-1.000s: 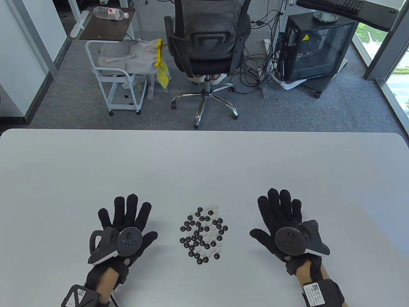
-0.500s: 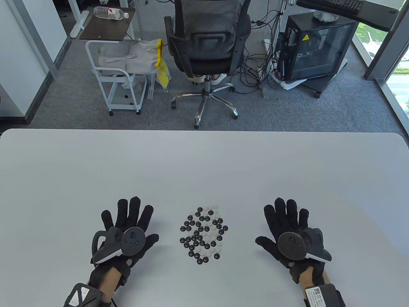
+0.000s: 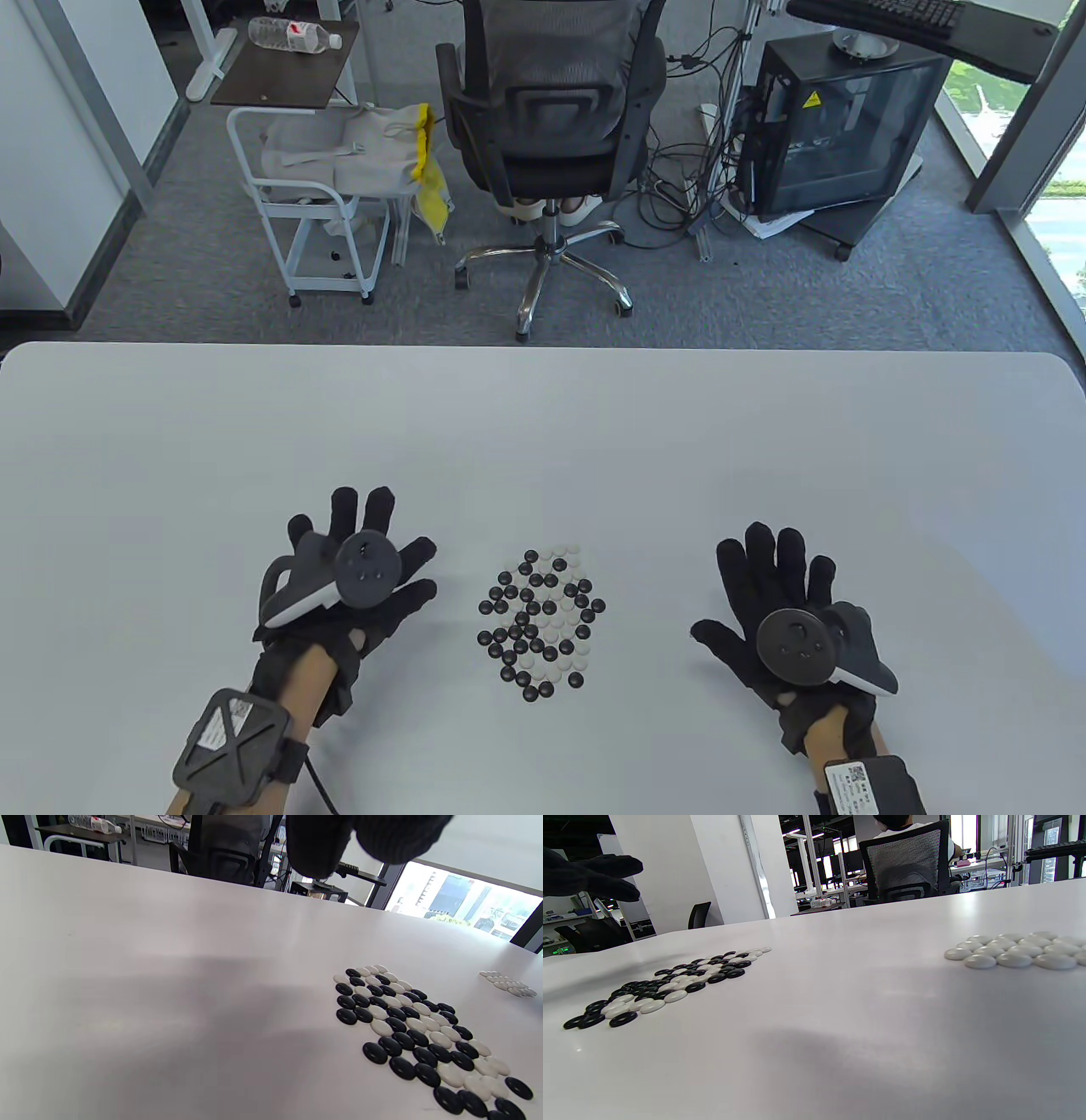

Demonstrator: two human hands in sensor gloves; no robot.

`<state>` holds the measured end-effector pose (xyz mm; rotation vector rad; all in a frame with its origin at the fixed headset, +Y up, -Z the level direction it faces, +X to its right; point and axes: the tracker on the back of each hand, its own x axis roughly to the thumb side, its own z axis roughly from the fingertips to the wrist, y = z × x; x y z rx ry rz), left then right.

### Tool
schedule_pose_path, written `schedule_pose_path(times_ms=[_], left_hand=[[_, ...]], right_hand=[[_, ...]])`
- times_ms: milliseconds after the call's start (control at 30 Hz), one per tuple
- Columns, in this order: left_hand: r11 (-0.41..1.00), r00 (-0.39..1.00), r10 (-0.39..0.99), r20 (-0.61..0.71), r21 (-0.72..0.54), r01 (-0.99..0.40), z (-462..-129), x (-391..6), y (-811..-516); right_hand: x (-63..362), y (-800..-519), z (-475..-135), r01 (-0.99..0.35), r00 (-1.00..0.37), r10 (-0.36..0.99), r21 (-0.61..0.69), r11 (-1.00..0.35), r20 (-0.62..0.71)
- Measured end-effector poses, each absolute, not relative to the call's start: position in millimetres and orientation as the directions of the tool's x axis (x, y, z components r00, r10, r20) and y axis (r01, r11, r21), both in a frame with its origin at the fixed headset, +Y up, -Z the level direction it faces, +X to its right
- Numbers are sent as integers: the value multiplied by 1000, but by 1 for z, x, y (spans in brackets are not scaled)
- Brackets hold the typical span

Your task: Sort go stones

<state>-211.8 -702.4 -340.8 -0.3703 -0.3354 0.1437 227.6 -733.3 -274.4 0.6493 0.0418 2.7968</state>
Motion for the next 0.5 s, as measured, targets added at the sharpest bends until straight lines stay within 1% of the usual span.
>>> schedule_pose_path(times_ms=[67,167,233,333,400,500], left_hand=[[873,922,238,306,-483,-65,-359,-192,-698],[803,897,281,341,-596,-25,-379,-155,-700],[784,890,261,373,-620,29,-385,-132,-704],[763,861,239,448,-635,119,-389,-91,-718],[768,834,237,499,-622,154,-389,-71,-730],[752,826,190,530,-619,224,-388,-51,-747]], right_hand=[[229,-734,-275,-254,-865,271,97,-962,423],[231,-736,-276,-258,-867,278,105,-960,414],[232,-737,-277,-262,-867,285,113,-958,409],[232,-740,-278,-263,-867,293,130,-956,402],[232,-741,-279,-264,-867,297,136,-955,400],[232,-740,-278,-269,-864,305,145,-952,400]])
